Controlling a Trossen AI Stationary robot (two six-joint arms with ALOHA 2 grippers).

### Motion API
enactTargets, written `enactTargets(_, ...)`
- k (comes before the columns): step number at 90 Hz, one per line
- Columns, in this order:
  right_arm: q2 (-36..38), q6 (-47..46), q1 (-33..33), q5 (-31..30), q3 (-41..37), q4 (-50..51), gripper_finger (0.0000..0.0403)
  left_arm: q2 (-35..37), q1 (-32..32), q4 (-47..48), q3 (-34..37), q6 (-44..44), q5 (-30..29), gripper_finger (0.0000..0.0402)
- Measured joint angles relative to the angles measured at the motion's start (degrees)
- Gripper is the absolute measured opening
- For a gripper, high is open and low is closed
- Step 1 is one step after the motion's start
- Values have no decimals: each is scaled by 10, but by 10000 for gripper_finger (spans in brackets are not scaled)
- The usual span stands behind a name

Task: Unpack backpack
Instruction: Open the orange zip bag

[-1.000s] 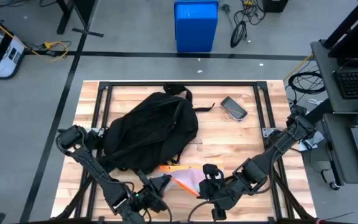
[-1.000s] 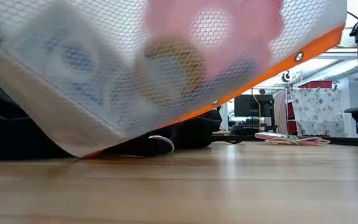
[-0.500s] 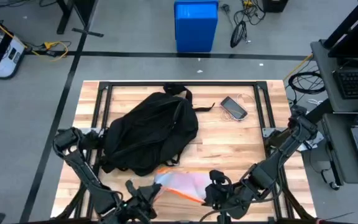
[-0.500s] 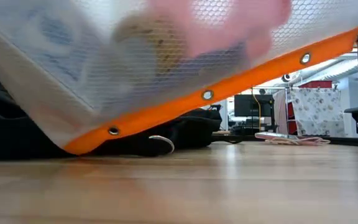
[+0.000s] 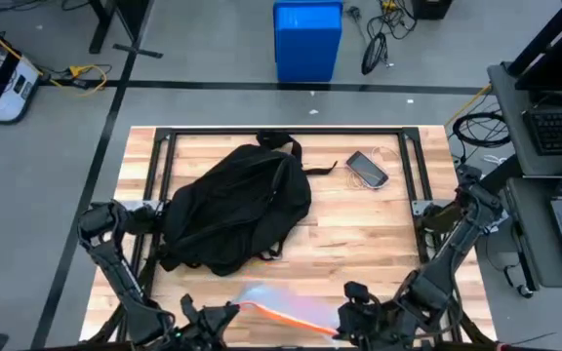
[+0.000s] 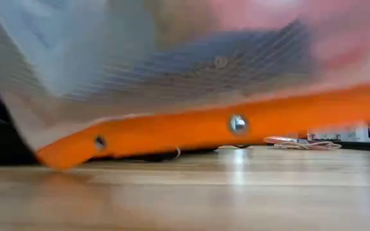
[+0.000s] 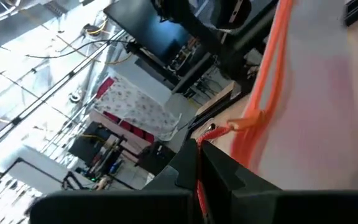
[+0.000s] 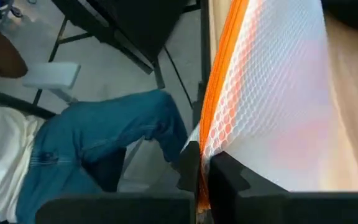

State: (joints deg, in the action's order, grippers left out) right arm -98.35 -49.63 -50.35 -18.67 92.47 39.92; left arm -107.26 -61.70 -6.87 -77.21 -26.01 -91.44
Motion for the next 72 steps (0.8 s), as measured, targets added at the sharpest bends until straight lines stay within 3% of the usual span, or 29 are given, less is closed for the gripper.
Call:
enactTargets(41,0,-32,-29,-47,0,38,0,1,-20,-22,0,1,11,0)
enactTargets(72,0,-138,-31,-70,0,175,0,1,15,-9,17,17,14,0)
